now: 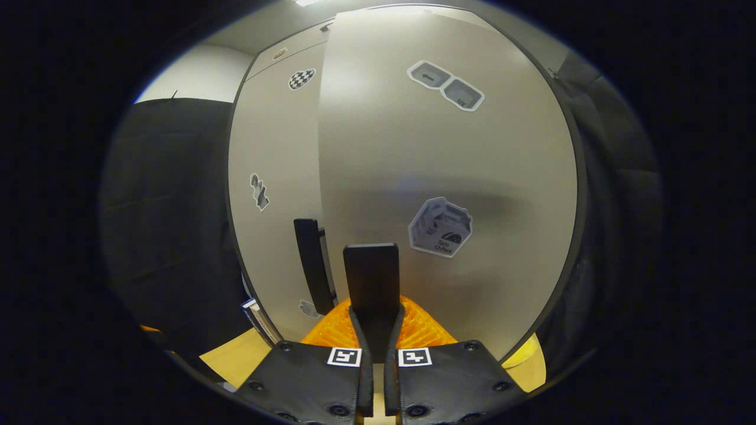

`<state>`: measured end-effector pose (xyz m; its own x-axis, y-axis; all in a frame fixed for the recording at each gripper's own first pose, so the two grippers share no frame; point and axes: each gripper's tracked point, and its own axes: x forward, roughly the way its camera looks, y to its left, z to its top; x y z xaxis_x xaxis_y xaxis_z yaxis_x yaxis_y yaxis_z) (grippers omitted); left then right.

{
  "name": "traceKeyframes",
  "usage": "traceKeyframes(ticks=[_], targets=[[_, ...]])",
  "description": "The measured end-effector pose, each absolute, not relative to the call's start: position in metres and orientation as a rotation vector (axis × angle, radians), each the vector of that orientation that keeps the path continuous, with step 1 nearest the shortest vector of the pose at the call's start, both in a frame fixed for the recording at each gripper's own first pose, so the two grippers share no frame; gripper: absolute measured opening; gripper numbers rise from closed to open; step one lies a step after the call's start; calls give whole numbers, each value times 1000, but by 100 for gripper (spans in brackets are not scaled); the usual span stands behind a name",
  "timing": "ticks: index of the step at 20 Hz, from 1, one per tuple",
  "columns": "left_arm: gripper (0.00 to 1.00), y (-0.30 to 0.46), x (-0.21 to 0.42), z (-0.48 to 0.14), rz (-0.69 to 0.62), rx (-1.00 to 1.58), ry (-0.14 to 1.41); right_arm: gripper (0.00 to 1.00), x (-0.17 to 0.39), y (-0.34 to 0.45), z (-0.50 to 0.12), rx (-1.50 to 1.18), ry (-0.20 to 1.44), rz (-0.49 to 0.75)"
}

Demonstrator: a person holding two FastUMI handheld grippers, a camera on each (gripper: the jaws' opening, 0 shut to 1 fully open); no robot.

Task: Open the right door of the double-door shoe cabinet with the right hand, and open the left door with the left hand.

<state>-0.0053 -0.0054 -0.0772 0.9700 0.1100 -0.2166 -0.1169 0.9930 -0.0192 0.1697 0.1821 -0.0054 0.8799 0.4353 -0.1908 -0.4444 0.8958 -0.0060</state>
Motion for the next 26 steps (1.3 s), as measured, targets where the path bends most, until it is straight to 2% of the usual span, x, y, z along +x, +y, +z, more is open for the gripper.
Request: traceKeyframes(ticks=[2,3,4,5,6,7,8,16,18,23,24,26], targets=[[98,-21,-7,-80,132,-38,226,9,162,177,-5,-52,185,498],[100,-26,-8,-85,143,-35,235,8,158,174,-5,-54,185,518],[96,-31,-9,-87,156,-30,244,8,154,171,-5,-58,186,538],[100,-35,-7,-88,165,-26,247,8,149,167,-5,-59,186,559],[96,-41,-5,-88,167,-24,247,9,145,165,-5,-56,183,580],[96,-49,-3,-89,167,-20,248,9,140,161,-5,-53,180,600],[100,-55,-2,-87,170,-10,248,9,137,158,-4,-52,179,614],[98,-109,-5,-81,158,34,230,9,110,126,-3,-48,180,705],[100,-121,-7,-82,155,47,232,9,108,117,-3,-38,178,718],[96,-147,-18,-83,161,44,227,6,90,85,-5,-23,210,737],[100,-153,-19,-84,161,40,231,8,88,79,-4,-29,209,736],[98,-165,-24,-85,166,39,231,9,92,79,-4,-34,209,730]])
